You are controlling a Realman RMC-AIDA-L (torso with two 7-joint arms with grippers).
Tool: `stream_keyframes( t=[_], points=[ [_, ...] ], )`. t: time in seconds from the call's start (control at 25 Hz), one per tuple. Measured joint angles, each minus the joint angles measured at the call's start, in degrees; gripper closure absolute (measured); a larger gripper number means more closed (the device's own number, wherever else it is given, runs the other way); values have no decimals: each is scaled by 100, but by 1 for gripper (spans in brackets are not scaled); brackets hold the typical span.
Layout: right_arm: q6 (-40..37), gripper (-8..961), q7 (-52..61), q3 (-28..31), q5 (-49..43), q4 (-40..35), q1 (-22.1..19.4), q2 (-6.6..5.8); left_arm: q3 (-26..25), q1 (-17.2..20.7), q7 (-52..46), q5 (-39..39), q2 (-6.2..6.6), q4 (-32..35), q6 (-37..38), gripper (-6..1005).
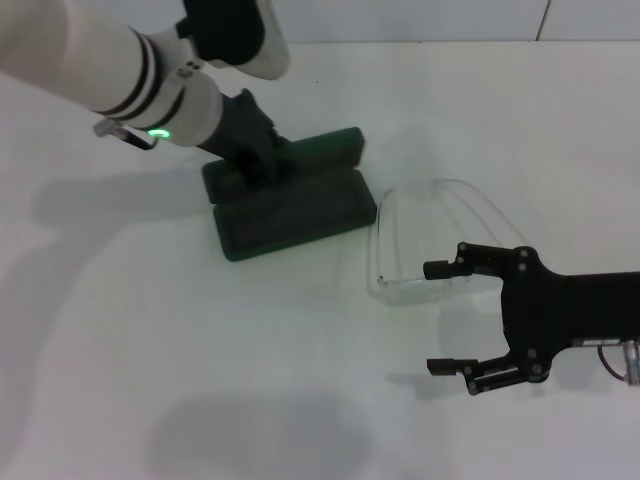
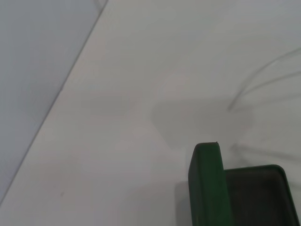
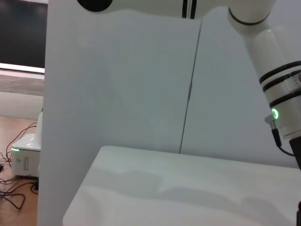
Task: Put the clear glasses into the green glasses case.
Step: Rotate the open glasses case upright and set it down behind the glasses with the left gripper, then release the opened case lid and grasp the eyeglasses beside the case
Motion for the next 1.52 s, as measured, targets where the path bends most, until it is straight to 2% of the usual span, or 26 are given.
stream_keyframes(
  t=[0.36, 0.64, 0.88, 1.04, 1.2, 1.28, 1.4, 1.52],
  points=[
    [54, 68, -16, 14, -3, 13, 47, -38, 126, -87, 231, -624, 8, 101, 461, 794],
    [110, 68, -44, 14, -3, 34, 47, -41, 187, -66, 289, -680, -15, 104, 425, 794],
    [117, 68, -4, 14, -3, 44, 47, -39, 503, -81, 52, -694, -40, 101, 408, 791],
    [85, 68, 1, 14, 20, 15, 16, -38, 537, -53, -36, -729, -43, 197, 382, 642],
    [82, 69, 87, 199, 37, -4, 5, -31, 521, 328, 147, -1232, -41, 552, 219, 503],
    [74, 71, 146, 441, 38, -53, 13, -10, 520, 748, 531, -1894, -36, 827, -27, 436],
    [104, 74, 582, 670, 2, -421, 1, -40, 491, 1422, 1420, -3212, -33, 1004, -351, 366],
    [268, 77, 1551, 702, -301, -1203, 12, -189, 426, 2177, 3010, -5235, -31, 648, -337, 312]
  ],
)
